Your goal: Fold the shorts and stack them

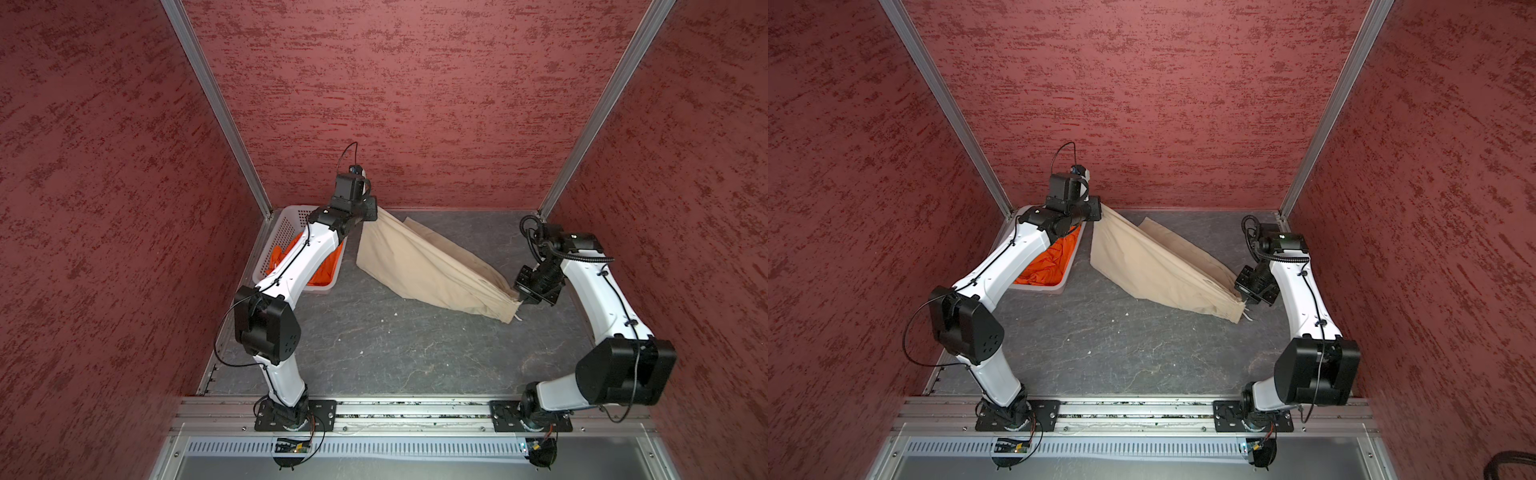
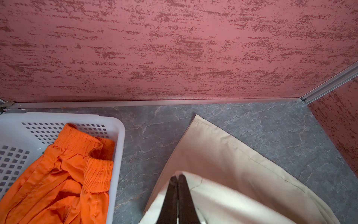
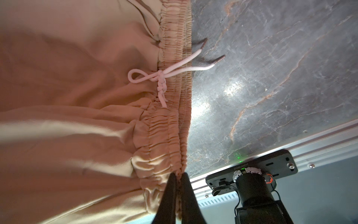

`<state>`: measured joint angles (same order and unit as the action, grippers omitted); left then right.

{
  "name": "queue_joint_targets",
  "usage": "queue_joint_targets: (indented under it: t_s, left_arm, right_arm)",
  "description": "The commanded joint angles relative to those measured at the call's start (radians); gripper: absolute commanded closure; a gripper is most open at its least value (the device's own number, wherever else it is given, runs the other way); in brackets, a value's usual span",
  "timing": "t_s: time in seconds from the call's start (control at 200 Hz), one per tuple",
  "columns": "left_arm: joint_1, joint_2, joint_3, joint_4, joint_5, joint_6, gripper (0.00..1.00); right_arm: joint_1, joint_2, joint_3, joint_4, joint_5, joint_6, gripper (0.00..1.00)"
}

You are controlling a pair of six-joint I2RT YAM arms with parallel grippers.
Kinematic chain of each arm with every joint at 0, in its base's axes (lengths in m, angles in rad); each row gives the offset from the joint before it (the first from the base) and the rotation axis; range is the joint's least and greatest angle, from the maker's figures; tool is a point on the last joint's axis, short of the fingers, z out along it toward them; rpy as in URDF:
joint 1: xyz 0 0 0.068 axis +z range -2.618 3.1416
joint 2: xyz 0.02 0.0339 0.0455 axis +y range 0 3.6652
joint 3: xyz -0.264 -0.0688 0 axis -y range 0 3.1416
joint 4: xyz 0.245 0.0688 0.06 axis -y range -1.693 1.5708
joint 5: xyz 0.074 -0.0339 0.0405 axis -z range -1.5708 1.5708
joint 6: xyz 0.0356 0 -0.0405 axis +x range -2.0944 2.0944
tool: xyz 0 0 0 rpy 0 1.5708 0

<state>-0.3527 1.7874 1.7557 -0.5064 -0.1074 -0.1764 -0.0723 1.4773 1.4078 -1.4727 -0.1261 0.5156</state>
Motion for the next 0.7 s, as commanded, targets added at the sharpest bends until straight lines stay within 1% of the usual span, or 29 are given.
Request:
queue_joint_targets:
  t_s: [0.0, 0.311, 0.696]
  left_arm:
    - [0.032, 0.023, 0.059, 0.059, -0.049, 0.018, 1.0]
    - [0.034, 0.1, 0.132, 0.06, -0.043, 0.013, 1.0]
    - [0.038, 0.236, 0.261, -0.002, -0.029, 0.025, 1.0]
  right_arm:
    - [-0.021, 0.022, 0.03, -0.038, 0.086, -0.026, 0.92]
    - [-0.036, 0.071, 0.062, -0.035, 0.085, -0.043, 0.92]
    - [-0.051, 0.122, 0.02, -0.002, 0.062, -0.059, 0.92]
